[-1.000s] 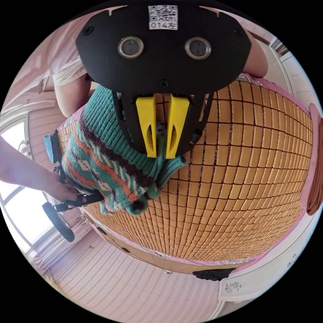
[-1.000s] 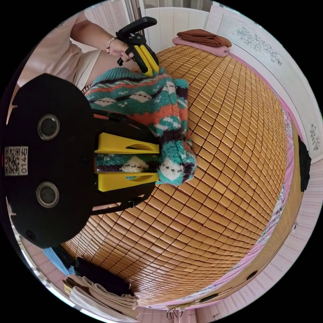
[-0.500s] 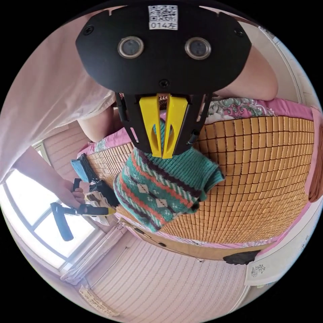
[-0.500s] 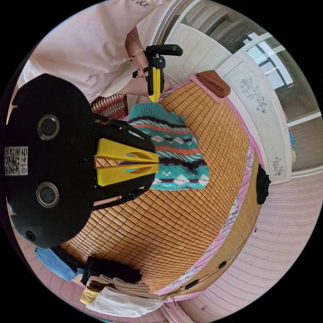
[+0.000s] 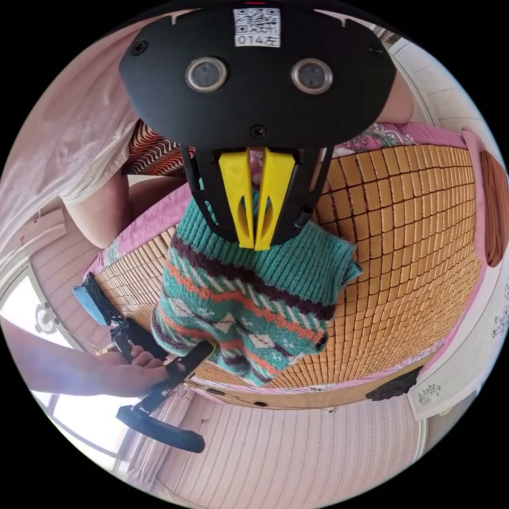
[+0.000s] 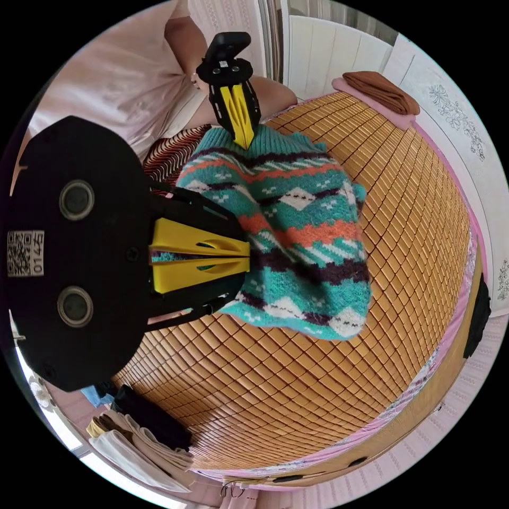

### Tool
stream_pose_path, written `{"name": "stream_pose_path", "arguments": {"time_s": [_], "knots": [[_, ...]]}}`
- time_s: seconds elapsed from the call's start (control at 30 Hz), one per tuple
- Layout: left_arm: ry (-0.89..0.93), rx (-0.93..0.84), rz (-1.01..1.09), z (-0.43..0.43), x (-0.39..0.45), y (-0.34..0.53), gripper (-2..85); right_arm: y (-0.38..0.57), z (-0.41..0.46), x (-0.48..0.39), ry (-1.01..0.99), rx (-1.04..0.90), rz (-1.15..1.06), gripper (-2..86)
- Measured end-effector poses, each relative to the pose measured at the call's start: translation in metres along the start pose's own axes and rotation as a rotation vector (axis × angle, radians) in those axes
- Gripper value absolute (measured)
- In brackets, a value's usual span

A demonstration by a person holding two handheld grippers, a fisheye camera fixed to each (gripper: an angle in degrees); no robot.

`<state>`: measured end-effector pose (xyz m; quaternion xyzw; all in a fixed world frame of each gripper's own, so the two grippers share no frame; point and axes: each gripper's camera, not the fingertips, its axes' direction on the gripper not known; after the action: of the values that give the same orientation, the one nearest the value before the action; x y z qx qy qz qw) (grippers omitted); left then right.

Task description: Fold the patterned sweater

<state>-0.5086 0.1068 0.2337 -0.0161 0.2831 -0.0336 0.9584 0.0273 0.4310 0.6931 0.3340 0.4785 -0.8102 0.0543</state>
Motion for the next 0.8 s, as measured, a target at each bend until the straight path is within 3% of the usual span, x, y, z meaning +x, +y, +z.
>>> {"name": "stream_pose_path", "arguments": {"time_s": [0.13, 0.23, 0.3, 0.43, 0.6, 0.73, 0.8], "knots": [[0.044, -0.014, -0.035, -0.001, -0.004, 0.001, -0.5, 0.002, 0.007, -0.003, 0.082, -0.022, -0.028, -0.4], [0.113, 0.017, -0.091, -0.017, -0.020, -0.003, 1.1, 0.025, 0.001, 0.015, 0.022, 0.053, 0.030, -0.3], [0.070, 0.112, -0.078, -0.041, -0.031, -0.008, 3.9, 0.059, -0.014, 0.035, -0.100, 0.196, 0.110, 0.0], [-0.066, 0.221, -0.058, -0.056, -0.053, -0.025, 12.7, 0.144, -0.042, 0.045, -0.134, 0.445, 0.202, 1.2], [-0.011, 0.066, -0.099, -0.005, -0.079, -0.054, 16.1, 0.257, -0.018, 0.043, -0.140, 0.577, 0.381, 17.1], [0.045, -0.117, -0.138, 0.036, -0.081, -0.057, 13.5, 0.274, 0.030, 0.058, -0.350, 0.457, 0.479, 19.8], [0.173, -0.149, -0.180, 0.035, -0.086, -0.057, 5.9, 0.275, 0.049, 0.074, -0.449, 0.451, 0.558, 19.4]]}}
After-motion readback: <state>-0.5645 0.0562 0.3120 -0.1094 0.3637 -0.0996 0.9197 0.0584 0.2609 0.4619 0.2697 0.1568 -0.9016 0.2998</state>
